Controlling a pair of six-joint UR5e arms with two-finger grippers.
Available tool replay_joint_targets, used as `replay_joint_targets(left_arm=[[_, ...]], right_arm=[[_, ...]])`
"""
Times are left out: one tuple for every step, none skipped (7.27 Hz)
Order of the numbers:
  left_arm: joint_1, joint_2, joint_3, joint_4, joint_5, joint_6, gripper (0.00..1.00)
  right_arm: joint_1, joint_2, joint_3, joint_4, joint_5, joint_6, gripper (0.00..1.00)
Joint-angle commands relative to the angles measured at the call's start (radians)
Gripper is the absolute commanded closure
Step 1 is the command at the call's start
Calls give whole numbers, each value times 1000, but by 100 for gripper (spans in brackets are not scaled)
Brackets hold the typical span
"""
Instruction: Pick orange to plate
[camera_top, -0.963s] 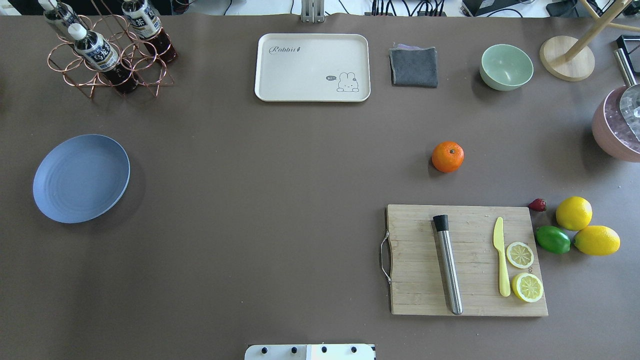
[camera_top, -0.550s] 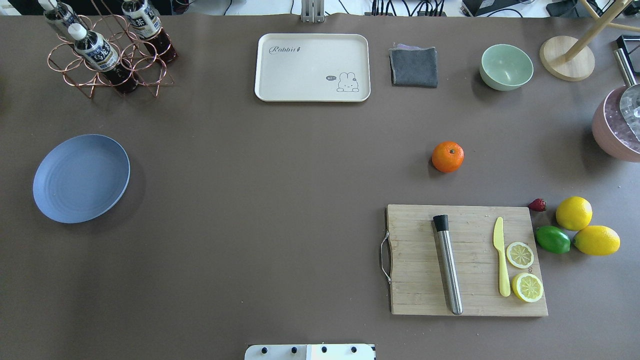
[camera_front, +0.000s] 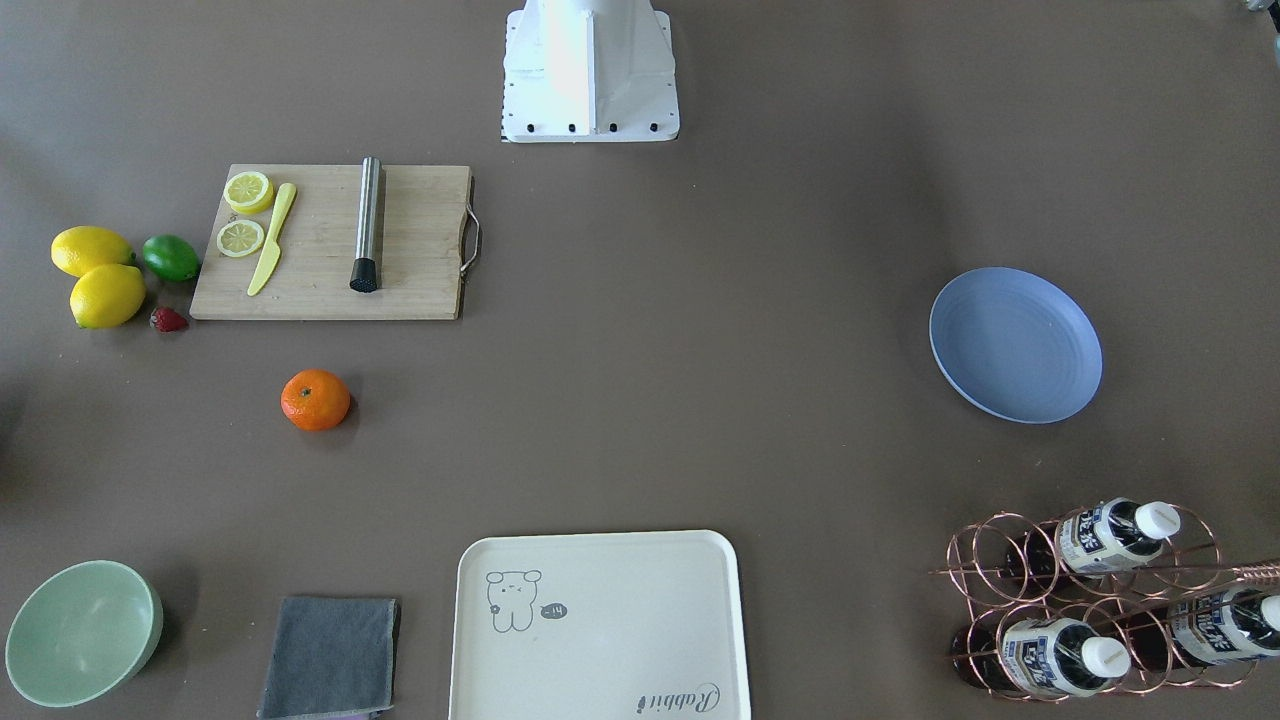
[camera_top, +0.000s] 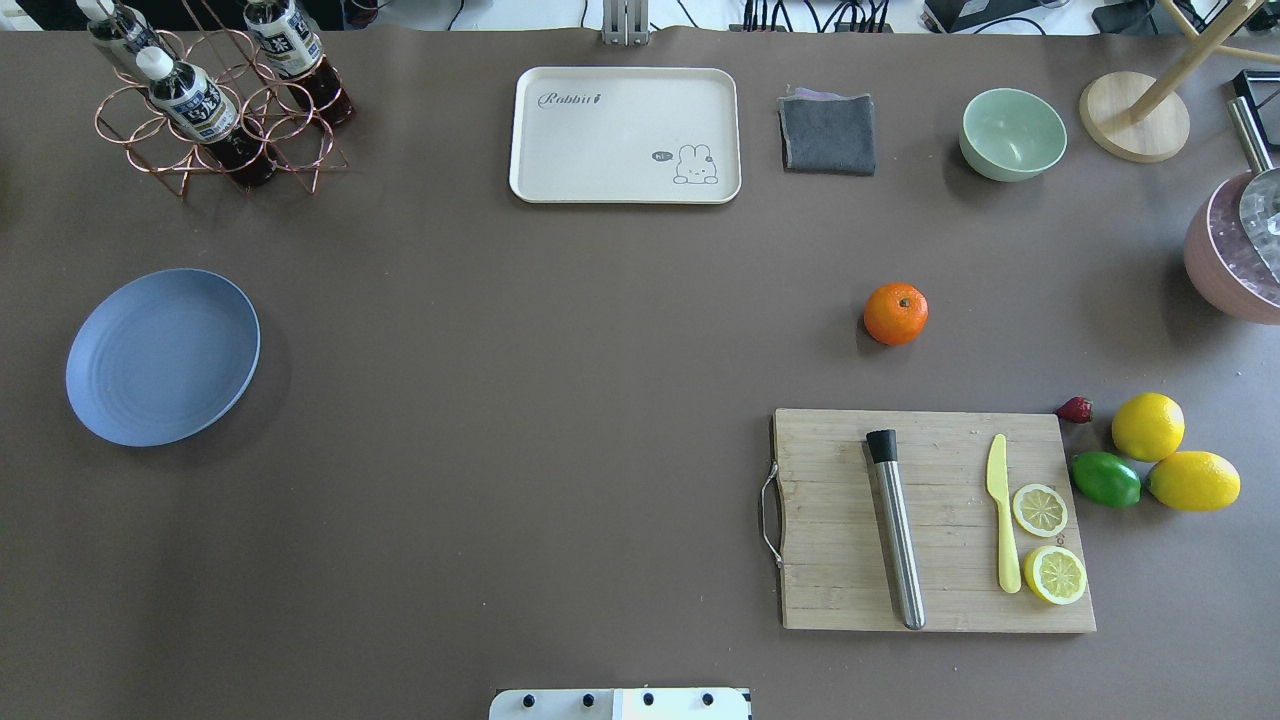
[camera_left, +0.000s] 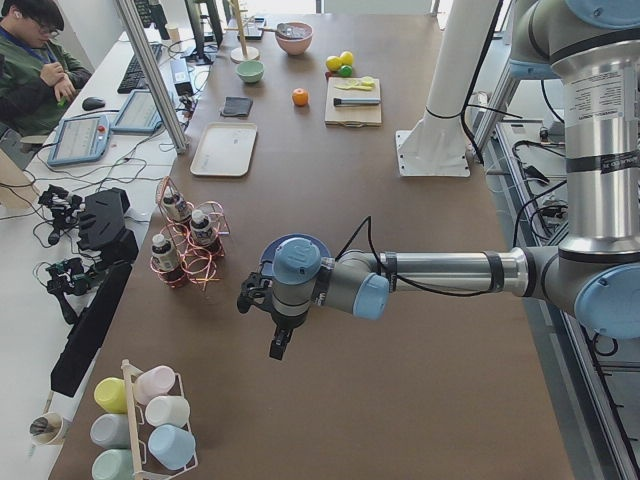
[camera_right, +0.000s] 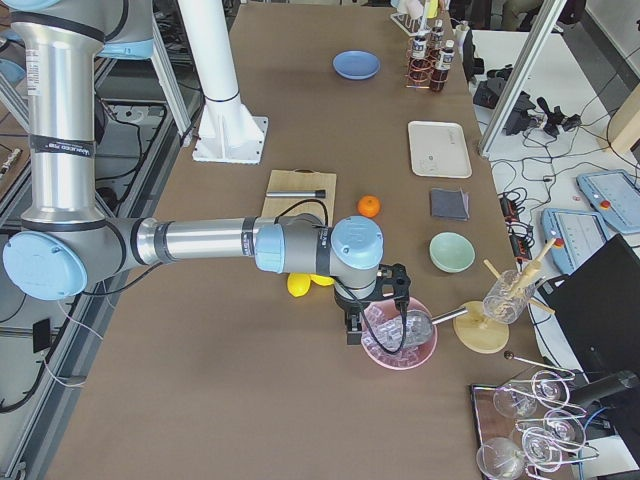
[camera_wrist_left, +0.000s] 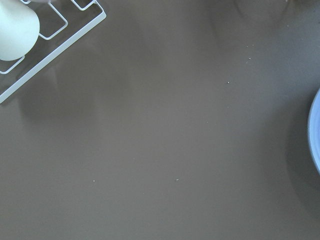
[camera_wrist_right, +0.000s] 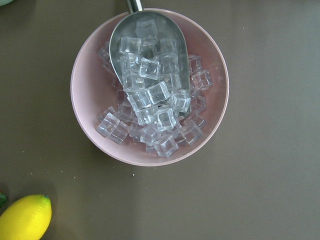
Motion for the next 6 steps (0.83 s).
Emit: replay_joint_targets(left_arm=[[0, -4, 1, 0, 0, 0, 2], [0, -6, 1, 0, 0, 2, 2], [3, -6, 1, 0, 0, 2, 2], [11, -9, -2, -2, 0, 8, 2], [14, -6, -4, -9, 0, 8, 2], [15, -23, 4, -8, 0, -3, 2]], right_arm=[[0, 0, 0, 0, 0, -1, 0], [0, 0, 3, 0, 0, -1, 0], [-1, 0, 5, 0, 0, 1, 0], [-1, 0, 5, 0, 2, 1, 0], [-1, 0, 6, 2, 2, 1, 0], [-1, 1, 6, 2, 2, 1, 0]])
